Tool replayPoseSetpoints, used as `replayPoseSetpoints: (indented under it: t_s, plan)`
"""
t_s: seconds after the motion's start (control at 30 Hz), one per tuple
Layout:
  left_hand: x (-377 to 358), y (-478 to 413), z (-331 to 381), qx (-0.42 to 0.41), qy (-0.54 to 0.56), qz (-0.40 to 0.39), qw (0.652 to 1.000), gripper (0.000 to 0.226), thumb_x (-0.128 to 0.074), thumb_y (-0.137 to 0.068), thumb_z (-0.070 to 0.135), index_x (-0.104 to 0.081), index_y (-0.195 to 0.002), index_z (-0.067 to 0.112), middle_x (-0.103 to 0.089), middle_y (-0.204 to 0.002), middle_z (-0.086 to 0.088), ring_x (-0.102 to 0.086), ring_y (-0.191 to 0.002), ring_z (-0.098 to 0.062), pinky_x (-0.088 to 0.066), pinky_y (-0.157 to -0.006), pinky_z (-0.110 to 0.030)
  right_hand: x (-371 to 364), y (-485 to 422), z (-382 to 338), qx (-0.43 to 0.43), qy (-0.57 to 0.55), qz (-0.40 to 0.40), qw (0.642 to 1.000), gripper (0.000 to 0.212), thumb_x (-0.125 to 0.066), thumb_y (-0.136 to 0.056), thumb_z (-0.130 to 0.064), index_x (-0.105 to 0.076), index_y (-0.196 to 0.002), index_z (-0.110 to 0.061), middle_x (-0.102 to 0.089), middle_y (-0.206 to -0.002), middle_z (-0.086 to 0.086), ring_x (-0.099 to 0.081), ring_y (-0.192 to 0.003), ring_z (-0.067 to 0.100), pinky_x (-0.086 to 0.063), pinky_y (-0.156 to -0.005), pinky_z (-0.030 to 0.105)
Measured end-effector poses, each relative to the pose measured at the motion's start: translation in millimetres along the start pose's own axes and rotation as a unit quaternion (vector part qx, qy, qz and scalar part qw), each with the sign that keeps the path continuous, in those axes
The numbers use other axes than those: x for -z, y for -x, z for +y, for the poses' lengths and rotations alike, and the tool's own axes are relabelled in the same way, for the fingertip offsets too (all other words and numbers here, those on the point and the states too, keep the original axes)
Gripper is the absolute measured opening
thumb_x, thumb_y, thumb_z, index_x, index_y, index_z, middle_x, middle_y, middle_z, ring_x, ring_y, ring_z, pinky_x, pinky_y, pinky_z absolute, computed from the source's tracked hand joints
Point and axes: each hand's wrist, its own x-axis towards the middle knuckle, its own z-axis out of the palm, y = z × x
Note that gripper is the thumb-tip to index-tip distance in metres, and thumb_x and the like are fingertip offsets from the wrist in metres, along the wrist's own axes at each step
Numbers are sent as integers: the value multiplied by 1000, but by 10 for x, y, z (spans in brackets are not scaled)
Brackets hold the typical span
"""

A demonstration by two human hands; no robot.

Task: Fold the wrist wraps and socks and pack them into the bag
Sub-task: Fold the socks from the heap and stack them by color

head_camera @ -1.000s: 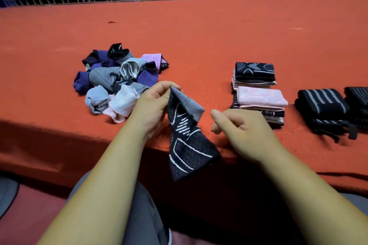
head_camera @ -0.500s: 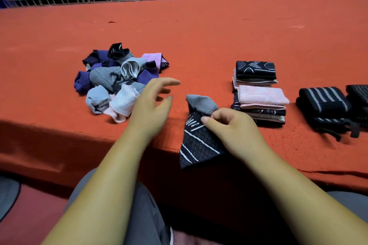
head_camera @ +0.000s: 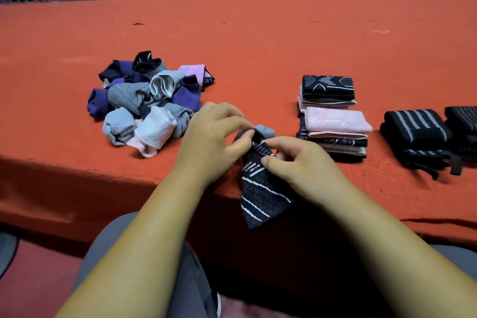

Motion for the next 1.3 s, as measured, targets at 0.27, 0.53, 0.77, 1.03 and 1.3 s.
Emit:
replayPoseSetpoints:
  t_s: [0.27,0.53,0.77,1.03,1.3]
  plan:
    - [154,-92,-13,427,295,100,849,28,-63,-96,20,-60,-69,16,-52,-62,9,-47,-58,-7,-42,-61,-30,76,108,-173,39,37,-118,992,23,-73,-90,-9,-55,-95,-23,-39,-70,-7,-38,-64,10,-35,-63,34]
    - [292,-84,145,260,400,-44,878,34,-62,-107,23,-74,-75,19,-64,-74,7,-55,-73,-10,-46,-69,-30,72,138,-218,21,14,-45,999,39,-68,-95,-61,-68,-98,-22,-73,-84,0,-65,-74,16,-52,-73,41]
    - [198,-8,-24,241,403,-100,877,18,-77,-94,27,-78,-110,19,-77,-104,-11,-67,-96,-17,-53,-91,-40,54,82,-127,8,-134,19,991,9,-67,-104,-22,-75,-102,-17,-75,-82,7,-66,-73,16,-51,-71,36]
    - [165,21,-89,278,444,-84,848,19,-69,-99,35,-80,-87,24,-73,-90,4,-62,-87,-12,-49,-86,-29,138,82,-110,-5,-106,5,994,21,-70,-102,-39,-68,-94,-20,-66,-73,-10,-56,-60,4,-42,-53,21]
    - [192,40,-63,252,591,-86,761,50,-77,-87,45,-70,-124,12,-73,-95,-2,-65,-94,-14,-51,-89,-22,105,80,-64,-10,-170,-8,985,8,-70,-103,-23,-74,-105,-16,-73,-84,2,-66,-72,11,-50,-64,27]
